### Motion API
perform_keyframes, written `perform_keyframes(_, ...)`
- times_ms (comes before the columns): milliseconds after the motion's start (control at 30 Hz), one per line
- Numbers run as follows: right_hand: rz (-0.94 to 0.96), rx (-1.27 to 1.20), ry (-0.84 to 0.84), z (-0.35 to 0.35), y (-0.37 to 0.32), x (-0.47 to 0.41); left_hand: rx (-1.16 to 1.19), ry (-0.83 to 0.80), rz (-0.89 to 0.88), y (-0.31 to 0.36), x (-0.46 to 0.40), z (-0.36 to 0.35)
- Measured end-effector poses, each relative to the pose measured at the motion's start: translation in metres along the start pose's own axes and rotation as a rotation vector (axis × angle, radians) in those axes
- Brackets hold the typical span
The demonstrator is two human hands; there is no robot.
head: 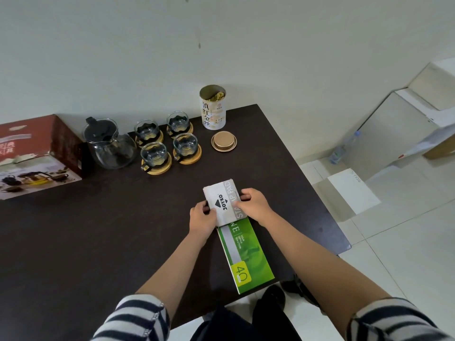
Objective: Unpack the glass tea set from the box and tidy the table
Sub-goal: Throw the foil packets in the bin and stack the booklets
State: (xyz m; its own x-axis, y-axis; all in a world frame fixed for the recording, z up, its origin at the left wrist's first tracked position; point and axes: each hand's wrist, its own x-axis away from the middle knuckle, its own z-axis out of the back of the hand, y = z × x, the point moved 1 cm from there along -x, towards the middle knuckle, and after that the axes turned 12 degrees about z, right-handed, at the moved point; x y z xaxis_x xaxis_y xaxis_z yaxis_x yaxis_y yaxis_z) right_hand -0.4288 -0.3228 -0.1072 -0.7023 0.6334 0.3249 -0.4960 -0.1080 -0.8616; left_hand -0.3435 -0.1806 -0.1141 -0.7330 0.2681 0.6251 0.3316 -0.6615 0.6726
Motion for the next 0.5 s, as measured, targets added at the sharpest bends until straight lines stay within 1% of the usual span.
perform_keyframes(100,0.015,0.059,-0.053,-0.003,-0.007,-0.006,-0.007,0.013,-0.004,0.0,-0.001,0.0)
perform_keyframes(167,0.025,0.09,-0.057,-0.006,-0.01,-0.007,-0.003,0.016,-0.006,-0.001,-0.002,0.0)
perform_keyframes(333,0.005,0.082,-0.076,-0.007,-0.012,-0.007,-0.03,0.03,-0.005,0.002,-0.004,0.0)
perform_keyframes(433,-0.043,0.136,-0.026,-0.012,-0.009,-0.008,-0.115,0.036,0.035,0.008,-0.003,0.0)
perform_keyframes(500,-0.1,0.141,0.029,-0.016,-0.008,-0.007,-0.117,0.05,0.073,0.012,-0.001,0.002)
